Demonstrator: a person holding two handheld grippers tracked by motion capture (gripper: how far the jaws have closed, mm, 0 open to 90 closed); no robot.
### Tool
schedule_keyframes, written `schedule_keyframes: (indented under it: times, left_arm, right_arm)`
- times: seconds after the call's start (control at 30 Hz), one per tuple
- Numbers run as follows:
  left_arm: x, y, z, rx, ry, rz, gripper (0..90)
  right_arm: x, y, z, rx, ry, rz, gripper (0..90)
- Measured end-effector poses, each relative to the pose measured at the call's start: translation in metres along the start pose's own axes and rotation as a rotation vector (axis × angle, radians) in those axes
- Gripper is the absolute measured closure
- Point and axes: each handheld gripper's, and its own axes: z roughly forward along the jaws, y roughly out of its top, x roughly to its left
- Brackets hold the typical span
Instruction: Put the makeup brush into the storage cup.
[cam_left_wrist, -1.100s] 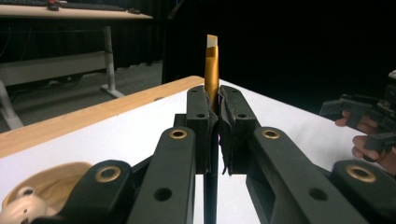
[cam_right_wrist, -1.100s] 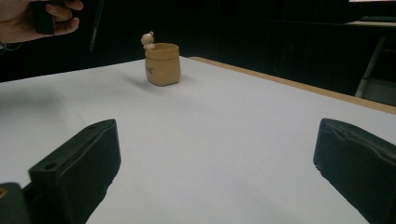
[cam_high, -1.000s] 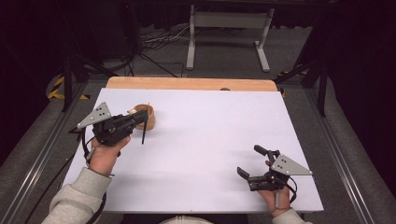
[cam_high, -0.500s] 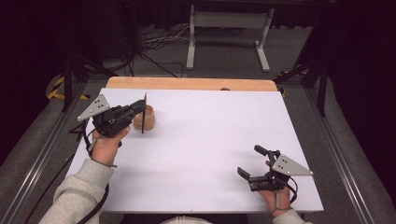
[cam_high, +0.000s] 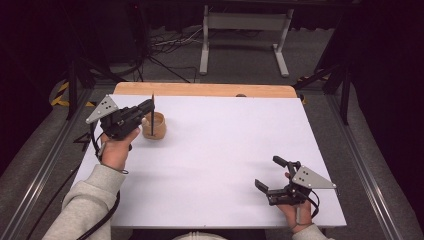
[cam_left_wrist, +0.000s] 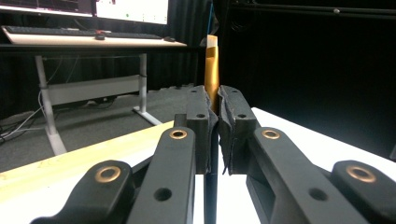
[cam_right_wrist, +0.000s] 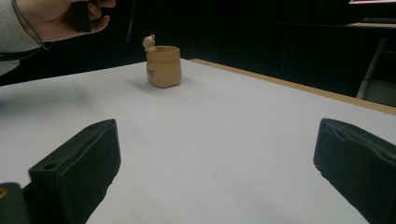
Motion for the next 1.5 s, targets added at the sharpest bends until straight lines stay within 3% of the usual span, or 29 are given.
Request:
schedule_keyframes:
  times: [0.3, 0.83, 1.17, 1.5]
  left_arm:
    - [0.007, 0.0, 0.009, -0.016, 0.061, -0.01, 83.1]
    - [0.013, -0.002, 0.021, -0.029, 0.13, 0.0, 83.0]
    - [0.017, -0.005, 0.028, -0.046, 0.174, 0.026, 82.9]
    - [0.026, -0.018, 0.034, -0.057, 0.212, 0.006, 82.7]
  right_arm:
    - [0.0, 0.0, -0.001, -0.003, 0.004, 0.004, 1.0]
    - [0.0, 0.0, -0.001, -0.008, 0.009, 0.006, 1.0]
    - [0.0, 0.0, -0.002, -0.011, 0.012, 0.008, 1.0]
    - [0.0, 0.0, -0.002, -0.016, 0.015, 0.011, 1.0]
